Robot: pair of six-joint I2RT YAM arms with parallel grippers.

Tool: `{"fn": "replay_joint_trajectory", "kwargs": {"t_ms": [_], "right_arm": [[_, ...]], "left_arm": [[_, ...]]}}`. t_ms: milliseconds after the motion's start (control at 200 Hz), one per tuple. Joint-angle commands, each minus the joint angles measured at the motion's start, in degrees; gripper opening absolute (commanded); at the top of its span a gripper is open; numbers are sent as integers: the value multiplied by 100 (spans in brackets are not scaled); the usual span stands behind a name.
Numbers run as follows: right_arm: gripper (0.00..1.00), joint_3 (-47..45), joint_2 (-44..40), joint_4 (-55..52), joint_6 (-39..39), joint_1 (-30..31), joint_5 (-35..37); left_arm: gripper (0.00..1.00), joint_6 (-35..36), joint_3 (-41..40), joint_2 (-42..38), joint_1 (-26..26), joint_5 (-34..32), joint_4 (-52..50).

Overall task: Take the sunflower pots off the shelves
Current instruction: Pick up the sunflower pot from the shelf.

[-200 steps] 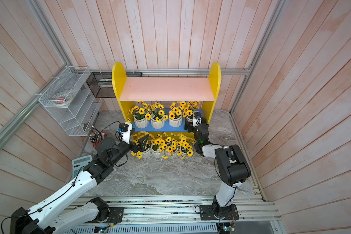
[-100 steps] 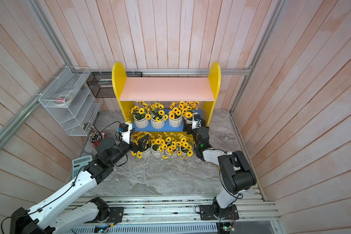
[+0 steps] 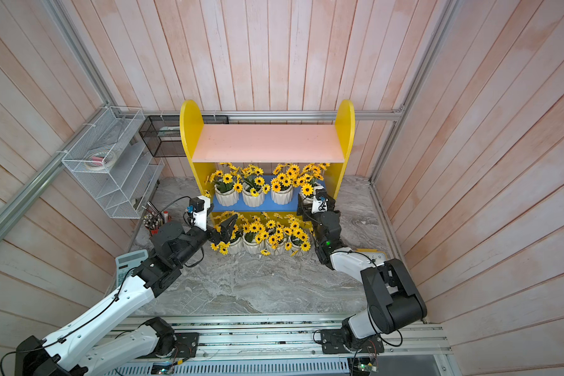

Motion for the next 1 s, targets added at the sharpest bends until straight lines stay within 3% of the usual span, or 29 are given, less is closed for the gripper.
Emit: {"fn": "replay_joint_trajectory", "kwargs": {"t_ms": [0, 735, 990], "right_arm": [[0, -35, -331, 383, -38, 95, 225], [0, -1363, -2552, -532, -52, 1223, 1025], [0, -1586, -2870, -777, -85, 2083, 1336]], "left_arm": [[100, 113, -97, -112, -25, -240, 140], [100, 52, -55, -103, -17, -386, 112], [100, -35, -32, -101, -19, -572, 64]]}}
